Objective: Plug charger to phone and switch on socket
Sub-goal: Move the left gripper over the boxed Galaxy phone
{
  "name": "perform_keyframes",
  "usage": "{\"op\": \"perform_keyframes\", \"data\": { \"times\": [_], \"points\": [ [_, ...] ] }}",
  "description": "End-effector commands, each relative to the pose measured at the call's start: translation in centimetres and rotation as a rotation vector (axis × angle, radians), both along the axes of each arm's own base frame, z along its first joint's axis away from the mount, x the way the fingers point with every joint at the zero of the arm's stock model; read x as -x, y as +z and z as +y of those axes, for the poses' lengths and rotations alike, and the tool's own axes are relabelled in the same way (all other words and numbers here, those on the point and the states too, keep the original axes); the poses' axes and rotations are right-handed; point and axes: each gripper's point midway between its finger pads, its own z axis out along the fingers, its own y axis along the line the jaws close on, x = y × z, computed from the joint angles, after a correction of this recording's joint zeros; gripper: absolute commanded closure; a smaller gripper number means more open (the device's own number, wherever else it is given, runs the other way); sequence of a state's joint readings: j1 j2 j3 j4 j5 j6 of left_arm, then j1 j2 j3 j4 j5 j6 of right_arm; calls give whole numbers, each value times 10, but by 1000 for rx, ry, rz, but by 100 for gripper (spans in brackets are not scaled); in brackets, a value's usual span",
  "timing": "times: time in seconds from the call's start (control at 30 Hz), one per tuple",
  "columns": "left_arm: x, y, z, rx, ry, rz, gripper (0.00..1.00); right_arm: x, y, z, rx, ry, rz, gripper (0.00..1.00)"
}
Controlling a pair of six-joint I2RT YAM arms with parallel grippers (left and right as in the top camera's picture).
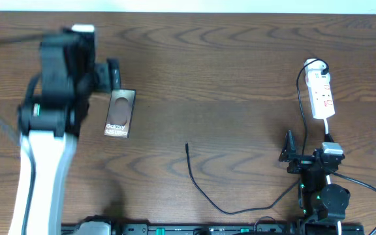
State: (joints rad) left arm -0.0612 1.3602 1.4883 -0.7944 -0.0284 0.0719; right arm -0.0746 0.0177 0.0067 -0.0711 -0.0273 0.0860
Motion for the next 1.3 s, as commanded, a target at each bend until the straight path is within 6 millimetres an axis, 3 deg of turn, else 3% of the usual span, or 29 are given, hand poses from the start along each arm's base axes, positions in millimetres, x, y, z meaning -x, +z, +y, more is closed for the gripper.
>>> {"op": "perform_keyframes", "data": {
  "times": [0.0, 0.23, 0.33, 0.37, 0.4, 0.43, 0.47, 0.8, 1.17, 1.27],
  "points": [
    [-20, -22, 2, -33, -11, 124, 11, 0, 0, 0, 12, 3, 1, 1],
    [-17, -95, 1, -41, -13, 384, 11, 0, 0, 0, 12, 3, 1, 1],
    [-17, -115, 2, -45, -13, 448, 48, 0, 0, 0, 12, 3, 1, 1],
    [-18, -120, 1, -45, -14, 464, 56, 0, 0, 0, 12, 3, 1, 1],
    [-19, -124, 1, -46, -14, 471, 55, 0, 0, 0, 12, 3, 1, 1],
    [-19, -126, 1, -46, -14, 478, 23, 0, 0, 0, 12, 3, 1, 1],
    [-19, -128, 1, -46, -14, 483, 2, 0, 0, 0, 12, 3, 1, 1],
    [-14, -140, 1, -42, -7, 514, 2, 0, 0, 0, 12, 3, 1, 1],
    [4, -209, 2, -48, -4, 686, 2, 0, 0, 0, 12, 3, 1, 1],
    [4, -227, -7, -2, -43, 730, 2, 0, 0, 0, 12, 3, 1, 1]
  ]
}}
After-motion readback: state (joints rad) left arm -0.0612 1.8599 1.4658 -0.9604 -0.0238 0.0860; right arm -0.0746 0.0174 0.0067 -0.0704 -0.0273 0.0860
